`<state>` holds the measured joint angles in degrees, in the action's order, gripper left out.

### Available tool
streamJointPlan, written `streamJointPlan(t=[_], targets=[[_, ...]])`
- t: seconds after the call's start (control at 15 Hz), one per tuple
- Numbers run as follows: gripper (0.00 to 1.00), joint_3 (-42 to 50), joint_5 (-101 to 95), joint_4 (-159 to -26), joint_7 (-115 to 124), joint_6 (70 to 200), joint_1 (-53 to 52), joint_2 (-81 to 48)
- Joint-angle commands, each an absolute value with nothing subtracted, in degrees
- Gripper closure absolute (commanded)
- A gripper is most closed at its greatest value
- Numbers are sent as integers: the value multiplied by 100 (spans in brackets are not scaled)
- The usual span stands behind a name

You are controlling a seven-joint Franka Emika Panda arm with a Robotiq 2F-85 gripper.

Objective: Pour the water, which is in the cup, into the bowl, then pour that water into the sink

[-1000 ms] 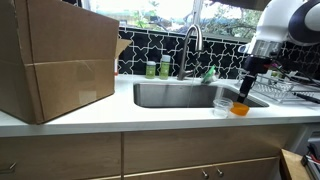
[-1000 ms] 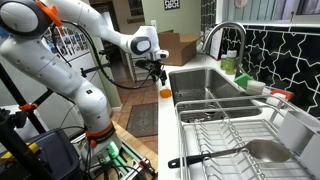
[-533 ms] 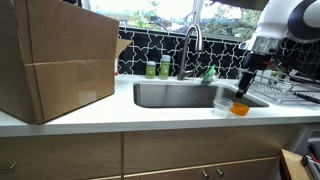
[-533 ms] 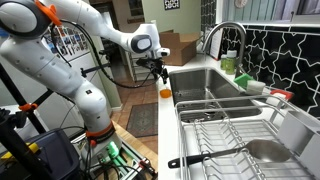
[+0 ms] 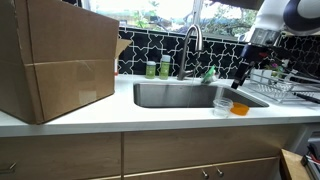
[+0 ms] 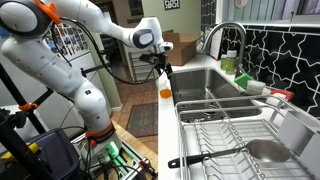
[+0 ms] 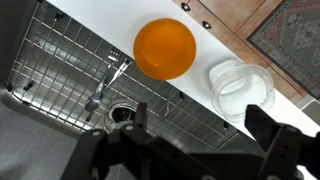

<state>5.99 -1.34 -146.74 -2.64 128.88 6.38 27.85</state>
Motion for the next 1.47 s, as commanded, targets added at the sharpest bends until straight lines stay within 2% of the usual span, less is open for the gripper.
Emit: streamJointPlan(t=[0.0,0.2,0.27,0.33,0.47,0.53,0.6,0.67,1.07,1.13,1.27,1.33,1.4], targets=[[0,651,-101,-14521,-399,12876,586,2439],[4,655,-74,-14444,-461,12824,554,2255],[10,652,-67,-14427,-478,12825,543,2200],[12,658,-38,-14412,-521,12831,517,2147],[24,651,-12,-14391,-559,12847,482,2057],[25,645,-6,-14377,-564,12846,468,2017],[34,643,6,-14360,-579,12853,449,1973],[38,641,16,-14344,-593,12849,433,1938],[33,628,81,-14266,-674,12886,356,1757],[42,622,86,-14256,-680,12889,343,1742],[42,617,96,-14228,-698,12888,324,1709],[48,614,99,-14214,-708,12884,317,1702],[41,614,97,-14209,-707,12885,318,1702]])
